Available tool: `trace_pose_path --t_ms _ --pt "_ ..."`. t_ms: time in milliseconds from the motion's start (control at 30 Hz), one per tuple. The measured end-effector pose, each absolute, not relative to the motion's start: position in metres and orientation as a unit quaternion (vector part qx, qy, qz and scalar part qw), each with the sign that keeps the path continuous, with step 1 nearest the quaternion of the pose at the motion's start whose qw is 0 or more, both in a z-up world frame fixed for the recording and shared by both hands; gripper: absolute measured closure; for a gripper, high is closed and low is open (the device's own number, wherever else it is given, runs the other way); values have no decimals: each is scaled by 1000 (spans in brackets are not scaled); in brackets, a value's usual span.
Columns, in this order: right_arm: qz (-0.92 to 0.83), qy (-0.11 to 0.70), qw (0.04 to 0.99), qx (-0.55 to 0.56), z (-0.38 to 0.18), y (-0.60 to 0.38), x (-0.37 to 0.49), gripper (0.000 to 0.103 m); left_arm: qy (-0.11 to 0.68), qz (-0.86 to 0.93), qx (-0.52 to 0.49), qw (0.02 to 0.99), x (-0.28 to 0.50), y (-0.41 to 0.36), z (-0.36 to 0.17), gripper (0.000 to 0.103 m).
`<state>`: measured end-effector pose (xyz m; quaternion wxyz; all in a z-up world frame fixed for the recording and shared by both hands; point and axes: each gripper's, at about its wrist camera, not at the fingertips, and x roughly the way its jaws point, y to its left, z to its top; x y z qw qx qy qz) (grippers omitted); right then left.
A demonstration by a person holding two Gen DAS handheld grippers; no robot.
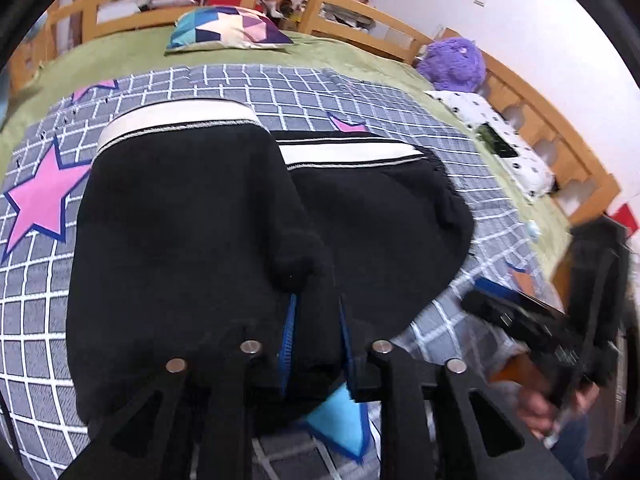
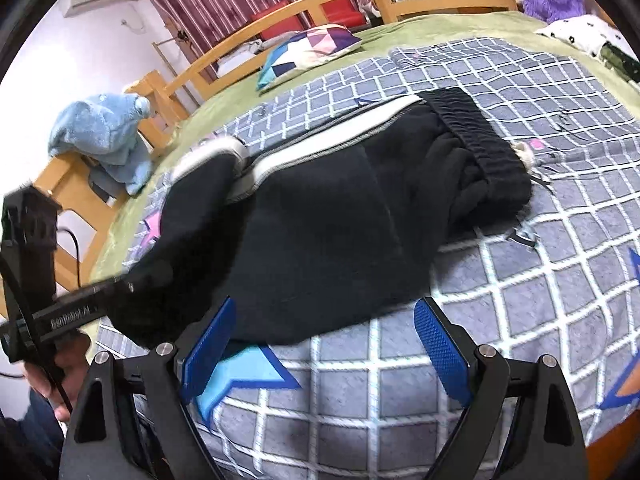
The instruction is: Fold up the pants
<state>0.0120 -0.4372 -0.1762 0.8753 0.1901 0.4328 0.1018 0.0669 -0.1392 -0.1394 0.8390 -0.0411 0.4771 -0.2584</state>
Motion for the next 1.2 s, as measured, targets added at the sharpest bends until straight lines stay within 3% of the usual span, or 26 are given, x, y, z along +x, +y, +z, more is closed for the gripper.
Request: trace_pose_path --t_ms 133,200,433,467,533,567,700,900,1067,1200 --pt "144 423 868 218 -170 -422 36 19 469 -284 -56 834 53 -107 -119 71" --pt "175 423 858 233 -167 -407 56 23 459 -252 -61 850 47 -88 -113 53" --pt "219 459 824 252 -189 -348 121 29 451 -155 -88 875 34 -10 -115 52" --pt "229 468 814 256 -195 -339 130 34 452 -143 -89 876 34 -4 -116 52" --pt "233 498 797 250 -206 -317 147 79 453 -119 -93 878 31 8 -118 52" --pt "237 509 794 232 -205 -305 153 94 455 -114 -93 878 33 12 -118 52" --pt "263 424 840 212 -136 -318 141 94 451 -105 -91 882 39 20 -114 52" --pt "204 383 890 142 -68 -384 132 94 460 -128 -107 872 61 0 -112 52" --pt "142 399 897 129 -66 -444 131 94 472 -166 -88 862 76 -45 -114 52" --pt "79 422 892 139 -98 -504 136 94 475 -196 -83 854 82 -77 -116 52"
